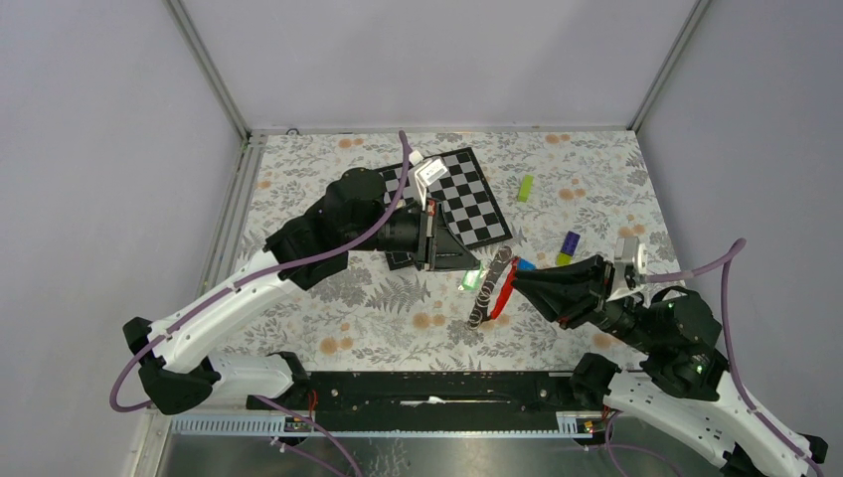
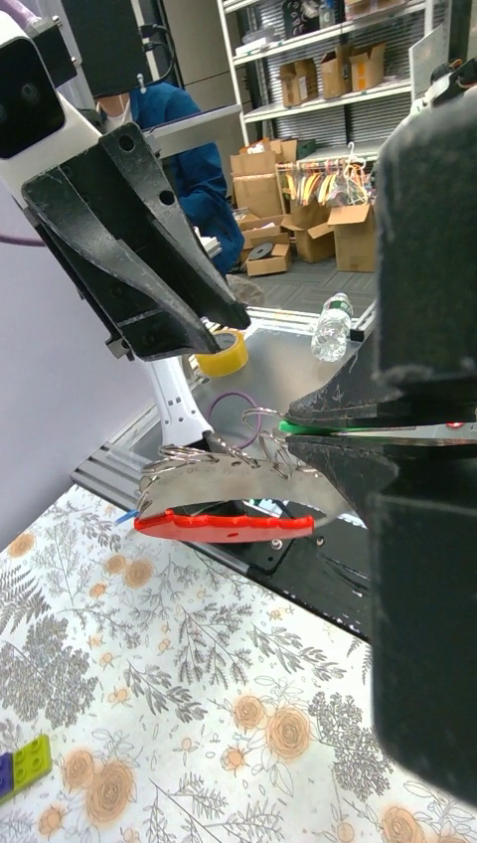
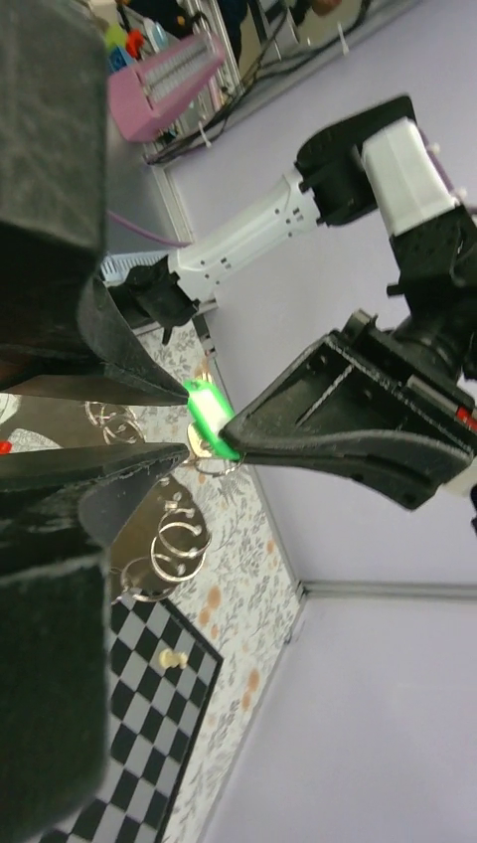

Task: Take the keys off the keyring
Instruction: Remove the key from the keyring.

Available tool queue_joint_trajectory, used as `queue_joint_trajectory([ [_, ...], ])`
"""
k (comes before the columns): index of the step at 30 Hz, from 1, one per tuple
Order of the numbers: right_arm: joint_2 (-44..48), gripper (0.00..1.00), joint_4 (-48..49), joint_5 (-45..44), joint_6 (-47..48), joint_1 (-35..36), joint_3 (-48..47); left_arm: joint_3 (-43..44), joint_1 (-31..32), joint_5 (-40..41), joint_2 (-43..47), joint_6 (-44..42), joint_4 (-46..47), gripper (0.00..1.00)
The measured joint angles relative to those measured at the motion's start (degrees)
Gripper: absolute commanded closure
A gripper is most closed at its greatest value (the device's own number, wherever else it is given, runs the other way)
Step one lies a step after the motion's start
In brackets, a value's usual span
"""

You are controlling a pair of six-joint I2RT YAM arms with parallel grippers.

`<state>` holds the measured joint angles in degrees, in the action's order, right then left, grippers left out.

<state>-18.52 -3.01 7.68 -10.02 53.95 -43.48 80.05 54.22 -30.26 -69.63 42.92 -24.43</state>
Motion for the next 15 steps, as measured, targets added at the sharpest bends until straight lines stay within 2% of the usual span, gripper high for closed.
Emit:
queue_joint_trajectory([
  [8, -0.87, 0.73, 3.41, 6.84, -0.07, 0.0, 0.72, 0.0, 0.0, -2.64, -0.37, 0.02, 1.86, 1.0],
  [15, -0.94, 0.69, 6.05, 11.58, 0.92, 0.0, 3.02, 0.0, 0.0, -5.44, -0.72, 0.04, 3.17, 1.0],
])
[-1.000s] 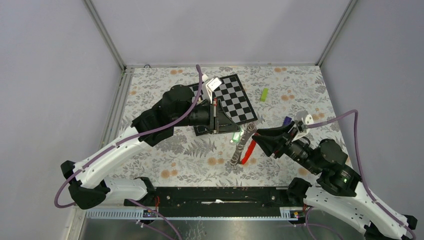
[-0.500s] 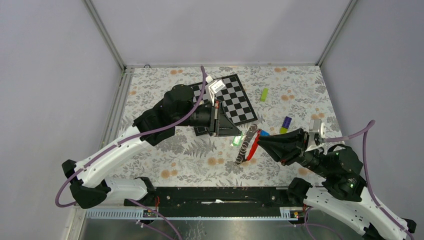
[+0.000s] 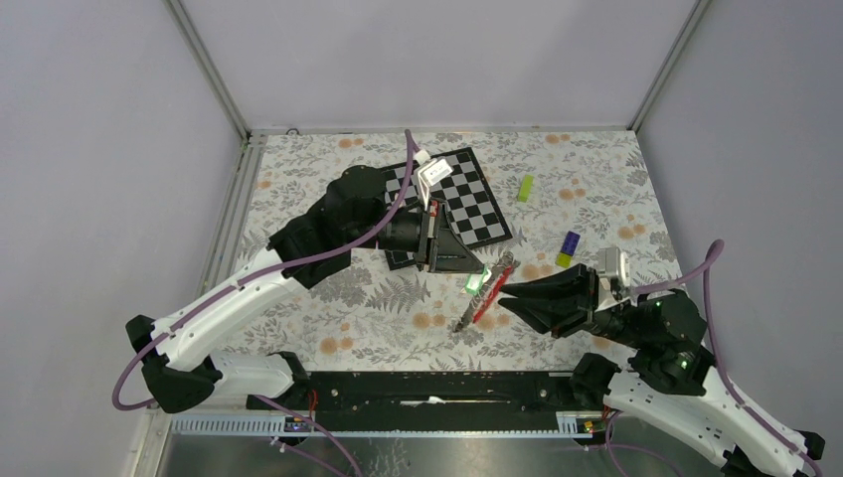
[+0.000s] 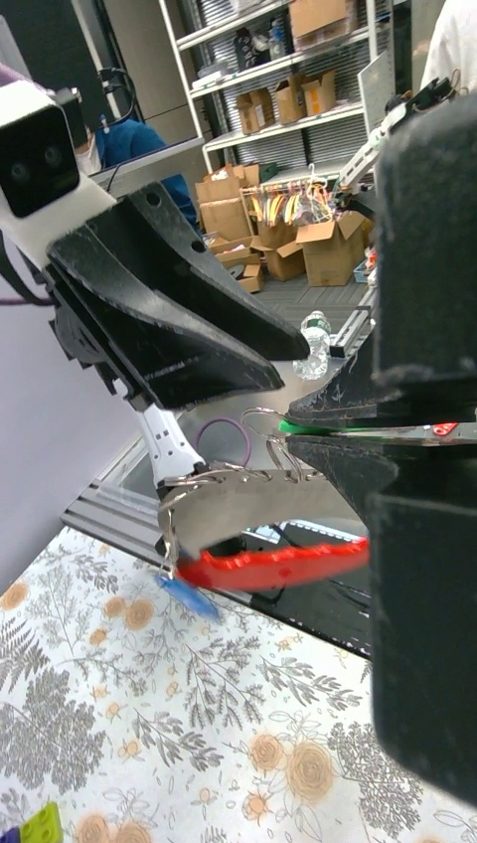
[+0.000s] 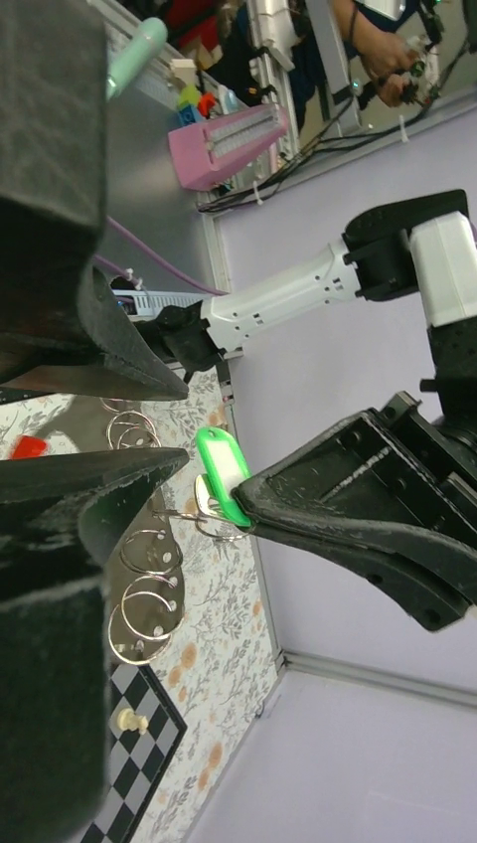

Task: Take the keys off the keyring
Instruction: Remove the key from the keyring.

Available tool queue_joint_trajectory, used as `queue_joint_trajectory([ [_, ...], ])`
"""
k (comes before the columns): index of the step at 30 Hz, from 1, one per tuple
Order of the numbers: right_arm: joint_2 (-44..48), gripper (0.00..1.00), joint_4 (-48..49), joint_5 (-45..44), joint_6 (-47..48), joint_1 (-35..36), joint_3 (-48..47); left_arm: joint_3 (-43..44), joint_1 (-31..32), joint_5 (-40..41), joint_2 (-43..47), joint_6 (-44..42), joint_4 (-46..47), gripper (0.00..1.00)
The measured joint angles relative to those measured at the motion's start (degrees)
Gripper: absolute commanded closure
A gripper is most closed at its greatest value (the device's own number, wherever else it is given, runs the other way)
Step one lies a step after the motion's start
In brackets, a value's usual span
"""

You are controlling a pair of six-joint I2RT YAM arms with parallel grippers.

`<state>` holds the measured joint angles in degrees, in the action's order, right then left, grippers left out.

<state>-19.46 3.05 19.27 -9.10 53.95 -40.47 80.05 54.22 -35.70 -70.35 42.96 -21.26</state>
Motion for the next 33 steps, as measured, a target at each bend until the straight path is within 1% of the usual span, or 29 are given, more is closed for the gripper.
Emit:
queue_joint_trajectory([
  [8, 1.42, 0.73, 2.62, 4.66, 5.46, 0.0, 3.28, 0.0, 0.0, -3.26, -0.02, 0.2, 1.95, 1.0],
  [11, 1.97, 0.73, 3.37, 5.51, 7.41, 0.0, 3.65, 0.0, 0.0, -3.89, -0.02, 0.24, 2.16, 1.0],
  [18, 2.73, 0.71, 4.55, 5.4, 11.06, 0.0, 4.02, 0.0, 0.0, -5.42, -0.02, 0.48, 3.08, 1.0],
  [27, 2.69, 0.7, 5.66, 5.16, 12.85, 0.0, 4.76, 0.0, 0.0, -6.91, -0.07, 0.66, 4.0, 1.0],
  [33, 2.47, 0.7, 6.71, 3.45, 14.12, 0.0, 5.22, 0.0, 0.35, -6.91, -0.26, 0.28, 4.76, 1.0],
])
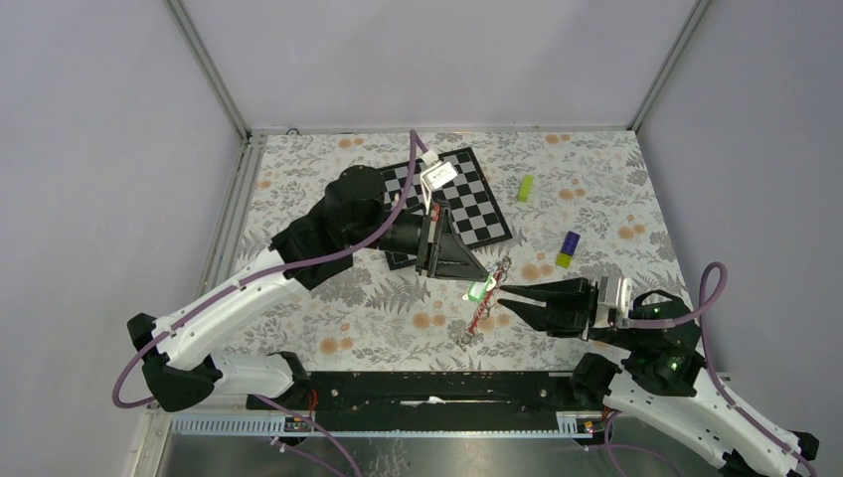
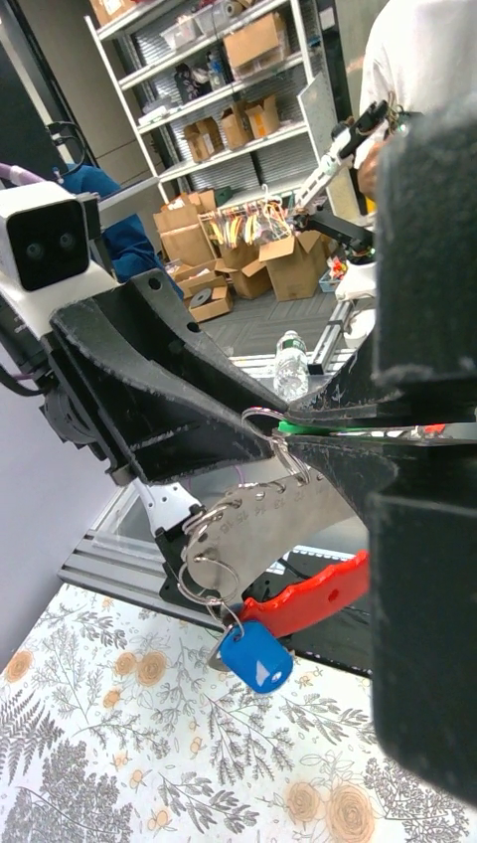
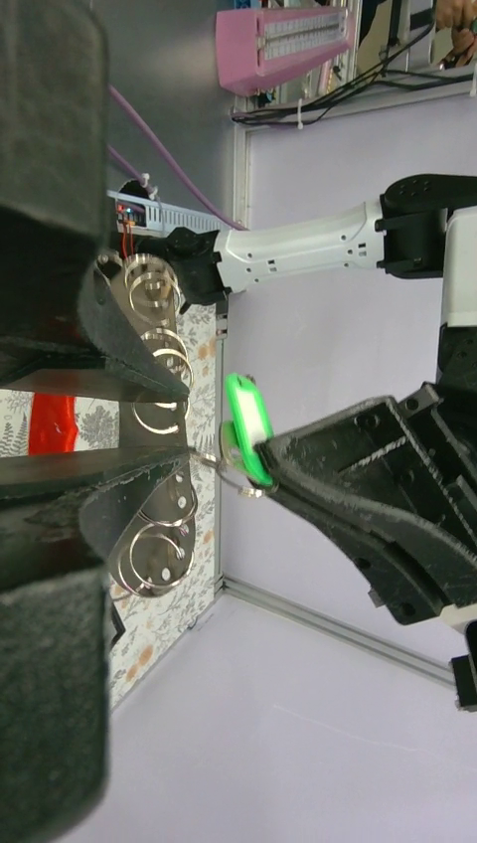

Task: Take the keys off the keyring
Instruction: Remove the key from the keyring.

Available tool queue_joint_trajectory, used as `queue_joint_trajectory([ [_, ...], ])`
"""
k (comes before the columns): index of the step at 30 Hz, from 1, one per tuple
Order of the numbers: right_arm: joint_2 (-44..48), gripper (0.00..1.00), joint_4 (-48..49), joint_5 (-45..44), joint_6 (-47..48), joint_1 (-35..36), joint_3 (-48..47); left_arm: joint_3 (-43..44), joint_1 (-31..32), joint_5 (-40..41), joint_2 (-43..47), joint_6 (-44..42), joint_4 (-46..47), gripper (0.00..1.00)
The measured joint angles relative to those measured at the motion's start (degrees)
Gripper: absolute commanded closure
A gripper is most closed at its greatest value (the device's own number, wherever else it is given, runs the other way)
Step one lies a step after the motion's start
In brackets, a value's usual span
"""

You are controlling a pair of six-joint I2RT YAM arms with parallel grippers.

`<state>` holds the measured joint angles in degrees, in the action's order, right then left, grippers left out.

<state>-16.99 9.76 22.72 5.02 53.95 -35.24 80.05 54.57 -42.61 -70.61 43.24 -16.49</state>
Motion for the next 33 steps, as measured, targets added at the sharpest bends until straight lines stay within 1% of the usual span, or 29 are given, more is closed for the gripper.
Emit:
queue_joint_trajectory([
  [2, -0.11, 0.69, 0.02, -0.61, 0.35, 0.0, 0.09, 0.0, 1.25, 1.03, 0.0, -1.25, 0.13, 1.0],
  [6, -0.13, 0.66, -0.15, -0.15, 0.85, 0.0, -0.09, 0.02, 6.67, 4.74, 0.15, -5.31, 0.2, 1.0],
  [8, -0.13, 0.66, -0.31, 1.11, 1.01, 0.0, -0.55, 0.04, 8.79, 6.49, 0.7, -7.15, 0.11, 1.0],
  [10, -0.11, 0.69, -0.33, 2.78, 1.01, 0.0, -1.44, 0.04, 9.55, 7.65, 1.51, -8.17, 0.09, 1.0],
  [14, -0.13, 0.74, -0.2, 4.7, 0.98, 0.0, -3.45, 0.24, 9.88, 8.79, 2.64, -9.29, 0.31, 1.0],
  [16, -0.13, 0.76, -0.04, 5.4, 0.96, 0.0, -4.09, 0.52, 9.99, 8.83, 2.64, -9.46, 0.37, 1.0],
  [17, -0.13, 0.75, 0.04, 5.51, 0.94, 0.0, -4.17, 0.57, 10.08, 8.83, 2.64, -9.64, 0.37, 1.0],
  [20, -0.17, 0.69, 0.0, 5.97, 0.52, 0.0, -4.17, 0.57, 10.25, 8.83, 2.64, -9.97, 0.55, 1.0],
  [26, -0.15, 0.66, 0.94, 6.82, -0.28, 0.0, -3.37, 0.59, 10.25, 8.79, 2.64, -10.23, 1.29, 1.0],
  [30, -0.15, 0.66, 1.2, 6.86, -0.63, 0.0, -2.75, 0.59, 10.25, 8.79, 2.64, -10.23, 1.66, 1.0],
  [33, -0.15, 0.69, 1.27, 6.8, -0.72, 0.0, -2.71, 0.59, 10.25, 8.79, 2.64, -10.23, 1.75, 1.0],
])
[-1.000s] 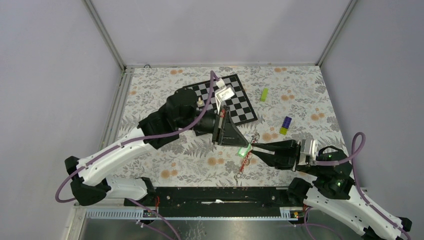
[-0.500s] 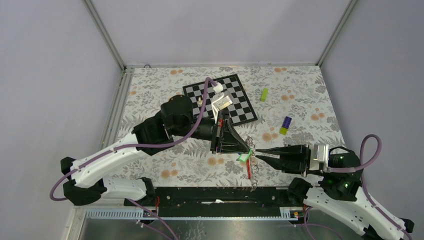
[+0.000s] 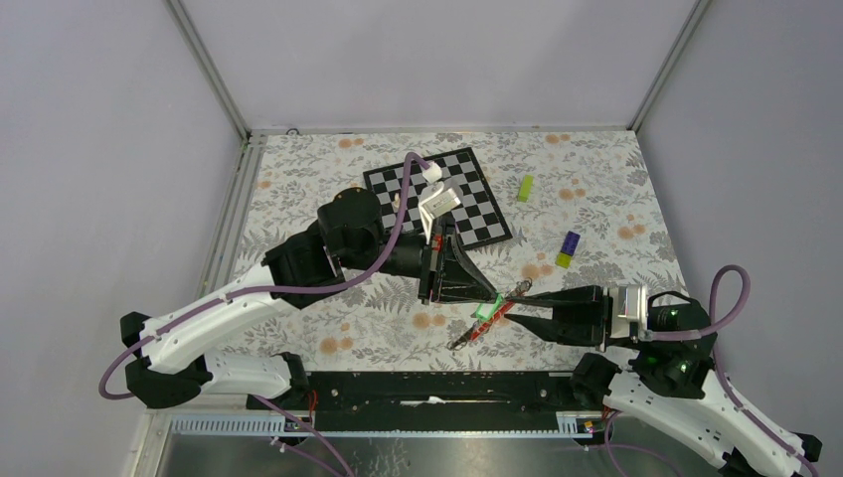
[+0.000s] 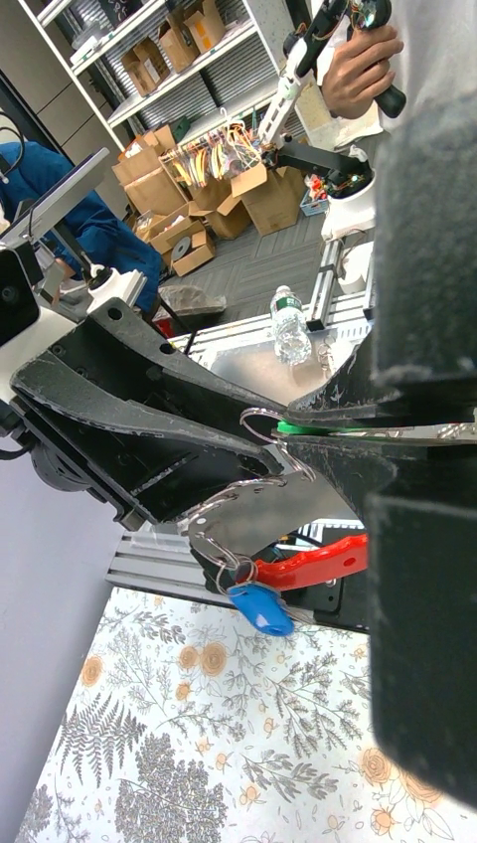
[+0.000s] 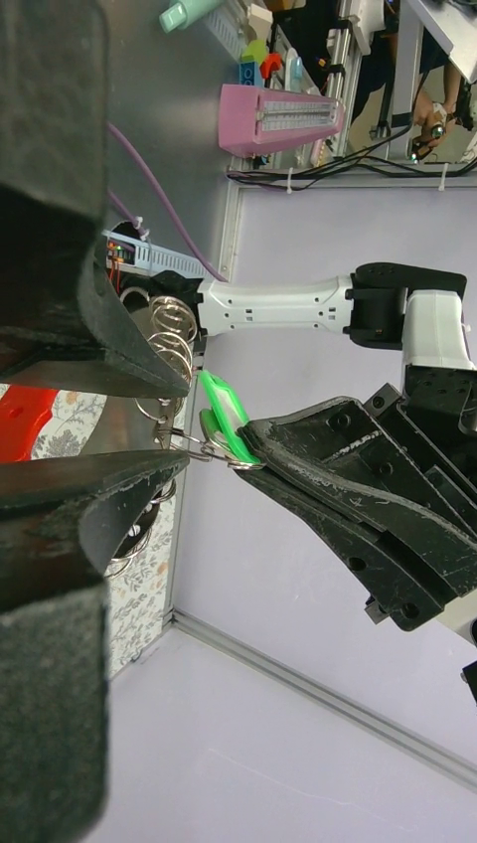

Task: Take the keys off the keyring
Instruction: Remove the key from the keyring.

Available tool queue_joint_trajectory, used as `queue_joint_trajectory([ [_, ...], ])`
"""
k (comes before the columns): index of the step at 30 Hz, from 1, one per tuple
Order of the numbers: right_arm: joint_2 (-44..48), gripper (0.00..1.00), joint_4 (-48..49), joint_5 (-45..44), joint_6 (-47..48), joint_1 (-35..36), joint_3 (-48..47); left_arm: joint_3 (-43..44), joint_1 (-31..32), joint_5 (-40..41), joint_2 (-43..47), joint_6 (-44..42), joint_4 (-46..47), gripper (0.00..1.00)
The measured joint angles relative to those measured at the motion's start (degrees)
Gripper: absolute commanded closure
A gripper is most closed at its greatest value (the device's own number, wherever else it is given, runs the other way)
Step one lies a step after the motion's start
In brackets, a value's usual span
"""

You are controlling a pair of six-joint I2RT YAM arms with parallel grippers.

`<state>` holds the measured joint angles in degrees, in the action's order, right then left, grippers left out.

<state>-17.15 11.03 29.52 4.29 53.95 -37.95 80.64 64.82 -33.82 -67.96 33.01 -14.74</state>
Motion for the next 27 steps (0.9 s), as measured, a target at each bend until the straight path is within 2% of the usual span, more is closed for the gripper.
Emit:
queue_joint_trajectory([
  [27, -0.76, 0.75, 4.63, -4.9, -2.47, 0.0, 2.27, 0.0, 0.0, -0.24, -0.02, 0.07, 2.23, 1.0],
])
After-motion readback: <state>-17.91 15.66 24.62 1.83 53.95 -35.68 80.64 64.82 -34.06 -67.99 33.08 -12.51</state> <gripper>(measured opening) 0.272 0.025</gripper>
